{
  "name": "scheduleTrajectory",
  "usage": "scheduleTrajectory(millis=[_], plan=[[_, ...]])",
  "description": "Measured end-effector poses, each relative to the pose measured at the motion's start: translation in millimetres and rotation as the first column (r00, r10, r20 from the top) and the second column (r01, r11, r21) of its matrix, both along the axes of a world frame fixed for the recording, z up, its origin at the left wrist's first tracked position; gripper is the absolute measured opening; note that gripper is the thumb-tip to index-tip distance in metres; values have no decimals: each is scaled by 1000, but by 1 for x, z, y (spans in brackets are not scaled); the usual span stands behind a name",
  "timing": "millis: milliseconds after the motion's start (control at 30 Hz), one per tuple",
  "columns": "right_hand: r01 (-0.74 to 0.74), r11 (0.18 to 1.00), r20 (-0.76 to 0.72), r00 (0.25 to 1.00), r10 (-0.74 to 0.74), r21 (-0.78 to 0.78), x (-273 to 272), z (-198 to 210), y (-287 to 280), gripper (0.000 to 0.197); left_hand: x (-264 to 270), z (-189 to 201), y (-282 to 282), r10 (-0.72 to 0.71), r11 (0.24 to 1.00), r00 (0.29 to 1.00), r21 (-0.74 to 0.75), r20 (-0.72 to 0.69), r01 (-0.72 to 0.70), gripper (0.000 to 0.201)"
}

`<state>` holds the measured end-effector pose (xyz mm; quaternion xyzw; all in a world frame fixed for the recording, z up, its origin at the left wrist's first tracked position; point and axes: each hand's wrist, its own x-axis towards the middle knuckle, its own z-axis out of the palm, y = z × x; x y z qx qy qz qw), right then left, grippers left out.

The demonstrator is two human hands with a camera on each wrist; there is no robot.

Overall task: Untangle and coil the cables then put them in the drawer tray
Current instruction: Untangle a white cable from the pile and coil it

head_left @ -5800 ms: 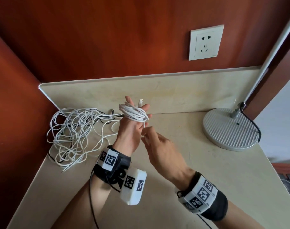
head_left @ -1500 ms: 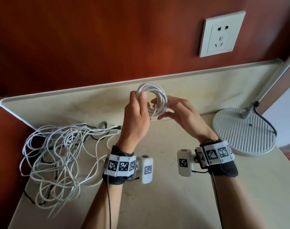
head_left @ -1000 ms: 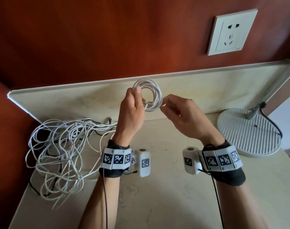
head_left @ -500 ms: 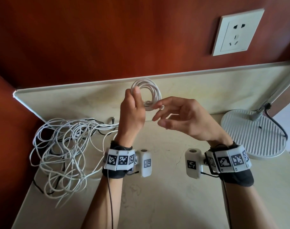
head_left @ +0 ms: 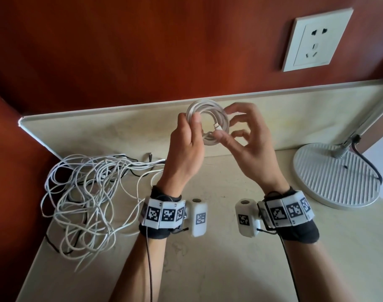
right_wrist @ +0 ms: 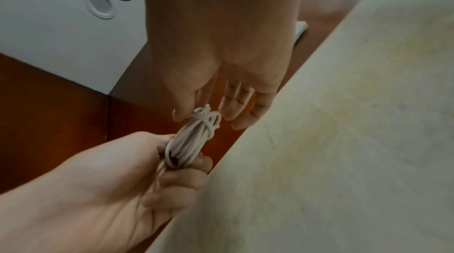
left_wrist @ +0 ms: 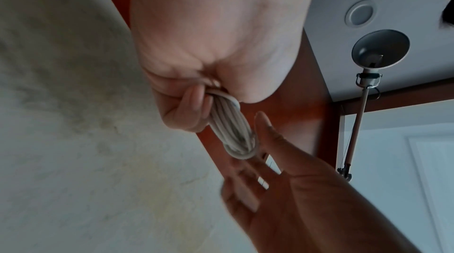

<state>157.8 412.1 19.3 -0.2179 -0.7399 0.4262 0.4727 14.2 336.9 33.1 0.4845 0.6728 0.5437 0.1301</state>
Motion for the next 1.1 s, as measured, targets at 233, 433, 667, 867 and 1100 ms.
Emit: scheduleTrajectory(millis=[233,433,667,867,1100], plan=[[-213,941,-94,976,194,-262,-11,-9,-2,35,-6,-2,-4,-66,998,992,-8,104,68,44],[-192,923,-177,974,139,-334,-4,-3,3,35,-27,1,-5,-345,939,826,145,447,313,33],[-104,935,-108,992,71,-340,7,-2,1,33,-24,-14,-3,-276,961,892,92,357,260,19],[89,914,88,994,-58,-396,25,-16,-12,26,4,-27,-5,-106,983,974,-126,202,133,21],[283,838,504,864,-10,-468,89,-37,-11,33,59,-61,-7,-223,822,953,-486,203,296,18]])
